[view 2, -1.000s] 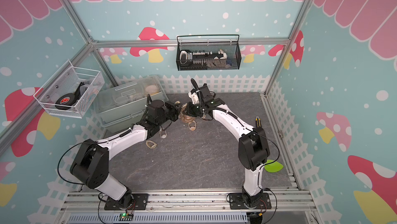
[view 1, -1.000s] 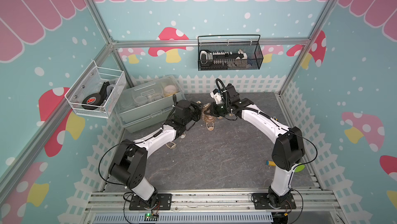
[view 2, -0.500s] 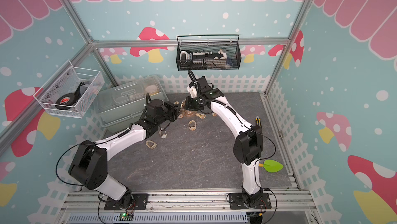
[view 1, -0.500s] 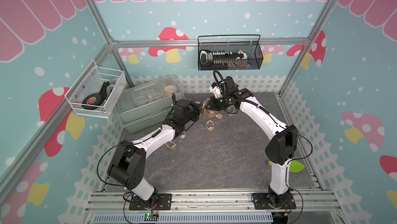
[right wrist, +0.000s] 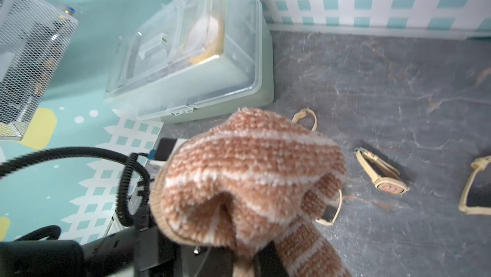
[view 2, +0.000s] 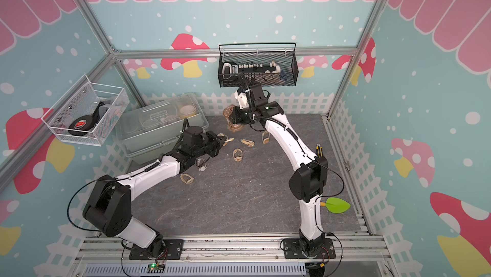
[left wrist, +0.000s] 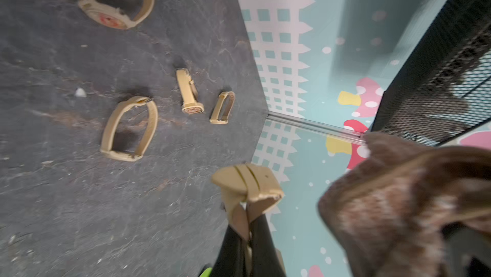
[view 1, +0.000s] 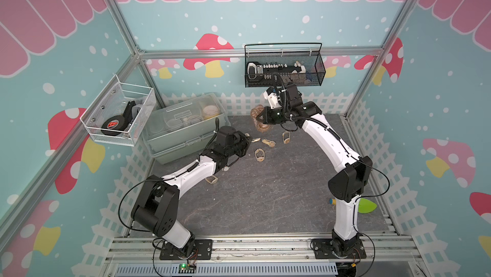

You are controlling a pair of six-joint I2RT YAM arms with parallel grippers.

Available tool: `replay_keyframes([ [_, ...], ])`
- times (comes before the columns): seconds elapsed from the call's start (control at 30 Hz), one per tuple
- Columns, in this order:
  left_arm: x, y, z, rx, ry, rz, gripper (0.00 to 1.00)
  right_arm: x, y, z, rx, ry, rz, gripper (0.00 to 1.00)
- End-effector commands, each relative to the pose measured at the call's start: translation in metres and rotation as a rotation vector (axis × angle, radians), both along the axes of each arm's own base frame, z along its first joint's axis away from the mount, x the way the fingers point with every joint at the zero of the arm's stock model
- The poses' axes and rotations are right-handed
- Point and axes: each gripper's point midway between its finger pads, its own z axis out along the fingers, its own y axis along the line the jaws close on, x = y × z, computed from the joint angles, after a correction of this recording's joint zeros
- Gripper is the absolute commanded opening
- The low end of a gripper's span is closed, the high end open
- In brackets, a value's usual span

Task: Wipe the watch dial
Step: Wipe the dirt from the watch dial.

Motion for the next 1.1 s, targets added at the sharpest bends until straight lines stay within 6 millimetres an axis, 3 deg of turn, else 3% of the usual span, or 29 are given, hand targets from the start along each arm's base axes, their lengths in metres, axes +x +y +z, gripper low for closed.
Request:
replay_keyframes([
  [0.0, -0.025, -0.015, -0.026, 0.062, 0.092, -0.125, 0.00, 0.019, 0.007, 0.038, 0.007, -0.157, 0.025, 0.00],
  [0.33, -0.039, -0.009, -0.035, 0.108, 0.128, -0.171, 0.00, 0.043, -0.009, 0.072, -0.026, -0.243, -0.004, 0.00],
  [0.5, -0.040, 0.010, -0.031, 0.081, 0.127, -0.119, 0.00, 0.047, -0.022, 0.080, -0.046, -0.256, -0.022, 0.00],
  [0.7, -0.030, 0.024, -0.008, 0.002, 0.084, -0.062, 0.00, 0.035, -0.039, 0.056, -0.085, -0.215, -0.048, 0.00],
  [0.73, -0.023, 0.035, -0.004, -0.020, 0.077, -0.030, 0.00, 0.033, -0.040, 0.045, -0.091, -0.194, -0.054, 0.00],
  [0.8, -0.020, 0.038, 0.000, -0.066, 0.065, -0.010, 0.00, 0.024, -0.045, 0.044, -0.080, -0.181, -0.067, 0.00],
  [1.07, -0.003, 0.036, 0.013, -0.195, 0.031, 0.026, 0.00, -0.009, -0.038, 0.012, -0.021, -0.085, -0.054, 0.00],
])
